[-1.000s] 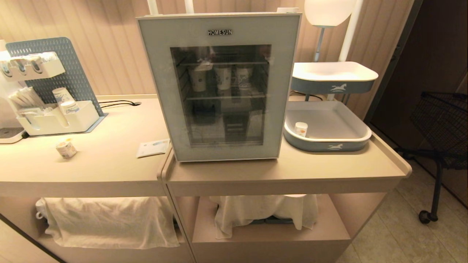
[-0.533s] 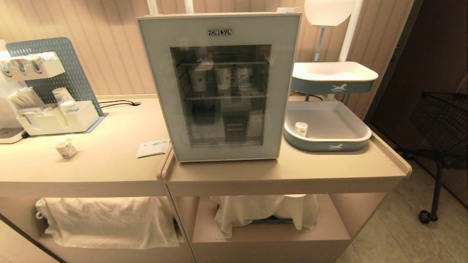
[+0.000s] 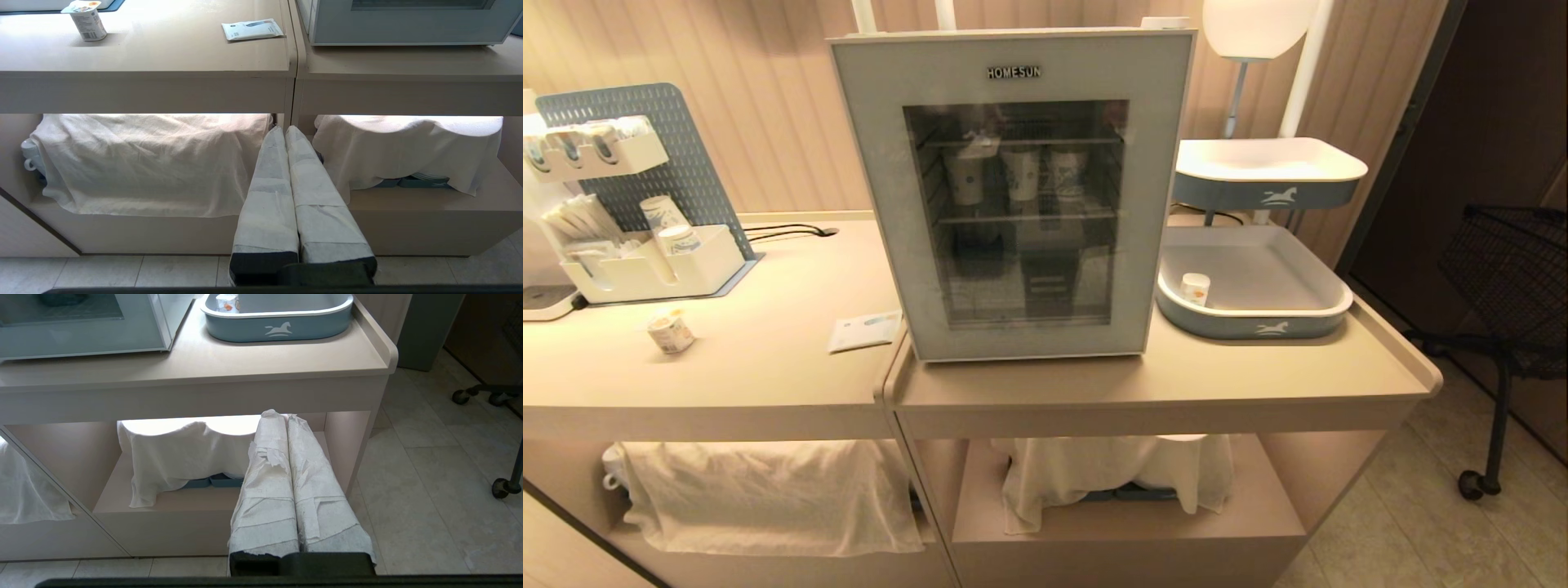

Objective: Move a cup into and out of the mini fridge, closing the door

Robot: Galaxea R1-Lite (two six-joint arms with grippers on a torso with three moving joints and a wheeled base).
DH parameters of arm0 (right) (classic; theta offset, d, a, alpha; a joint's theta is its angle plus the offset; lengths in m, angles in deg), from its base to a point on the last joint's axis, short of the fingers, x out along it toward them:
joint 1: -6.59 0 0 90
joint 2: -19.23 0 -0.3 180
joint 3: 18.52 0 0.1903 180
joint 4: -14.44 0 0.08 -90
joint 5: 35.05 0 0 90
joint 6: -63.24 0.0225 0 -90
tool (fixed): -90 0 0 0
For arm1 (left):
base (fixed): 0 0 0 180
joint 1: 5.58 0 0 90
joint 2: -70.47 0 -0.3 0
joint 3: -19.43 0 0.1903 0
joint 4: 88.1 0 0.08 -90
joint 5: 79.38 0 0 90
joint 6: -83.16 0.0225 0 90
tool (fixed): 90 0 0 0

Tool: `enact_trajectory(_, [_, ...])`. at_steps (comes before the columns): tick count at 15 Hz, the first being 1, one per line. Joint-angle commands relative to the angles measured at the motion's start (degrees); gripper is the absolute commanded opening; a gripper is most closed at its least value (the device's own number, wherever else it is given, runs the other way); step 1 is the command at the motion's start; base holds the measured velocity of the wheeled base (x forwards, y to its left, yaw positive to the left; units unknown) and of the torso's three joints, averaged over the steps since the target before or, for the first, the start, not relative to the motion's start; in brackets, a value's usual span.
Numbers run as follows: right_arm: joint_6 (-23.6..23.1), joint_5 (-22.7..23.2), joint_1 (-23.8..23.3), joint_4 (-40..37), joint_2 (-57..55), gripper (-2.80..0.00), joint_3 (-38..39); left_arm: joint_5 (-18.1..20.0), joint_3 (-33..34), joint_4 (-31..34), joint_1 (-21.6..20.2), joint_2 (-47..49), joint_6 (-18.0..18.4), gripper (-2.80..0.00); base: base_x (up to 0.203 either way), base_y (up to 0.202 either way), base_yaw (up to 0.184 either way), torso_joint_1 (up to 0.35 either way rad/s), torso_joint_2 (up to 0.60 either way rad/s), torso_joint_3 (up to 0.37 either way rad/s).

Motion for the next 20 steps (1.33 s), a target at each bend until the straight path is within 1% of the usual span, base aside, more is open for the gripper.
enact_trajectory(1, [-0.03, 0.00, 0.02, 0.00, -0.07, -2.80, 0.02, -0.02, 0.09, -0.01, -0.02, 0.00, -0.03, -2.80, 0.000, 0.000, 0.000, 0.000, 0.00, 0.000])
enact_trajectory(20, [0.31, -0.09, 0.02, 0.00, -0.16, -2.80, 0.02, -0.02, 0.09, -0.01, -0.02, 0.00, -0.12, -2.80, 0.000, 0.000, 0.000, 0.000, 0.00, 0.000])
